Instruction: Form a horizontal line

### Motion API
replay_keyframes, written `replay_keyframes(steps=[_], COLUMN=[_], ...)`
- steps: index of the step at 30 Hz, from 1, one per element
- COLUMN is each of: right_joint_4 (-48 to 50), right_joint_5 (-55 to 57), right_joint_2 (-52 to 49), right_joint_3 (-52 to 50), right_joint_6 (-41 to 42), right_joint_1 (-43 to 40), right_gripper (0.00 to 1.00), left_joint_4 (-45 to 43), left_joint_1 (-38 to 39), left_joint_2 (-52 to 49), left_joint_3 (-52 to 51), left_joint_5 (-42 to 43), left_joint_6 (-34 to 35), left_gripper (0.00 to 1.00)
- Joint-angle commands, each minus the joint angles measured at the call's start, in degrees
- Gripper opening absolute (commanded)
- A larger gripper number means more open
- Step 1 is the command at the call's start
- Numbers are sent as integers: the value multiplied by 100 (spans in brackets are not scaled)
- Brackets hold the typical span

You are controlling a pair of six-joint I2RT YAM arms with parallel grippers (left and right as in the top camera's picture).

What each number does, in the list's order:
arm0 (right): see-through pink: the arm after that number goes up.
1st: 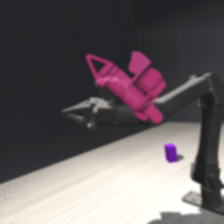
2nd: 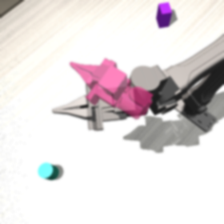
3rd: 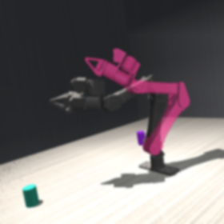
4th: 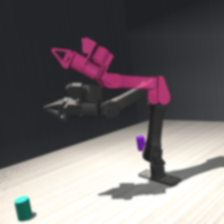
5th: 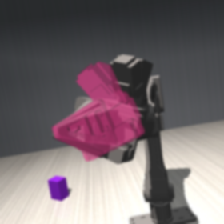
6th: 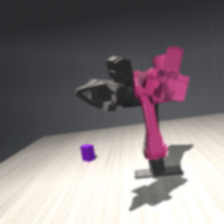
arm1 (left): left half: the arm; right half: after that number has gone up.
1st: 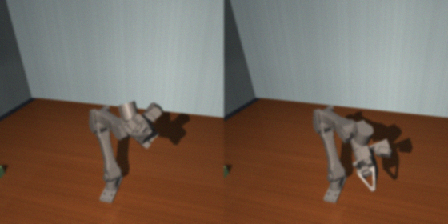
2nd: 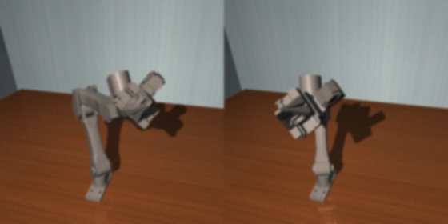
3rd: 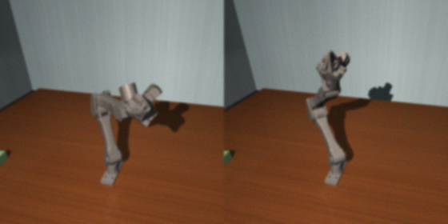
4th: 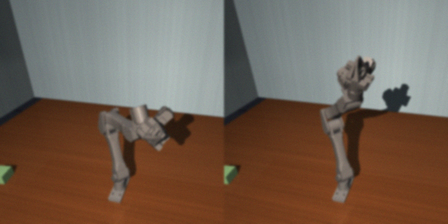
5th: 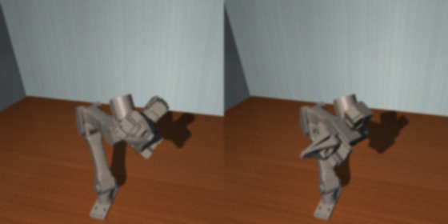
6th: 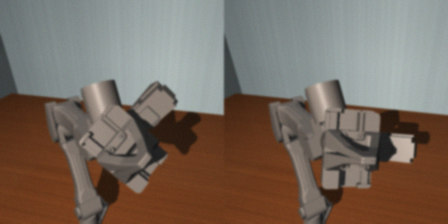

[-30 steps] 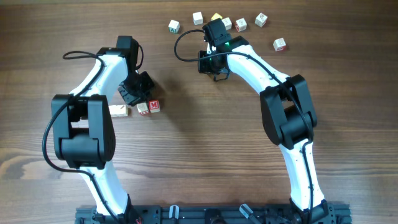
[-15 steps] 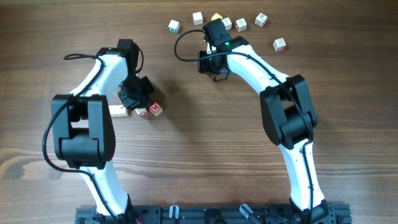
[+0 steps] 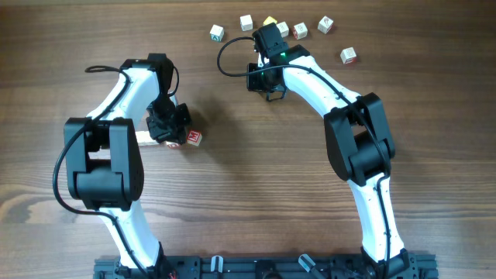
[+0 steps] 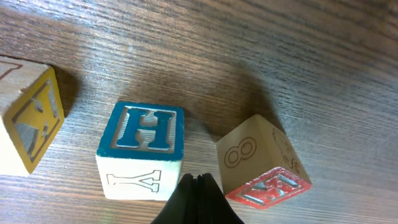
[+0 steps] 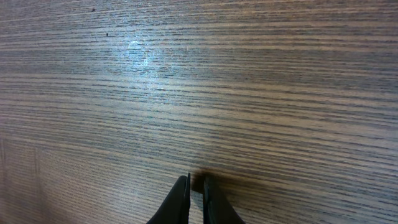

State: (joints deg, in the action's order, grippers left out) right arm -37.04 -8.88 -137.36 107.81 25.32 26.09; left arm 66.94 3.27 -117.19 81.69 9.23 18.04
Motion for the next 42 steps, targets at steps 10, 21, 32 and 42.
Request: replay_keyframes(steps=[10,21,32,42], right_joint_4=[-72,-68,-76,-81], right_joint_5=[299,299,317,317], right_joint_2=[-205,-205,-205,-205], right_joint_3=[-243,-243,-243,-245], right_joint_6=[15,17,13,13], right_joint_1=[13,13,13,13], right_gripper=[10,11,11,10], left_joint_4=[-48,461,879,761], left_joint_1=[-17,-17,-17,-17], left_joint_2=[-61,-61,-61,-61], left_joint_3=[-4,-4,-4,-4], left_joint_5=[-466,-269,-297,-634], left_joint_6=[-278,-439,-437,-413], left_gripper=[6,4,4,4])
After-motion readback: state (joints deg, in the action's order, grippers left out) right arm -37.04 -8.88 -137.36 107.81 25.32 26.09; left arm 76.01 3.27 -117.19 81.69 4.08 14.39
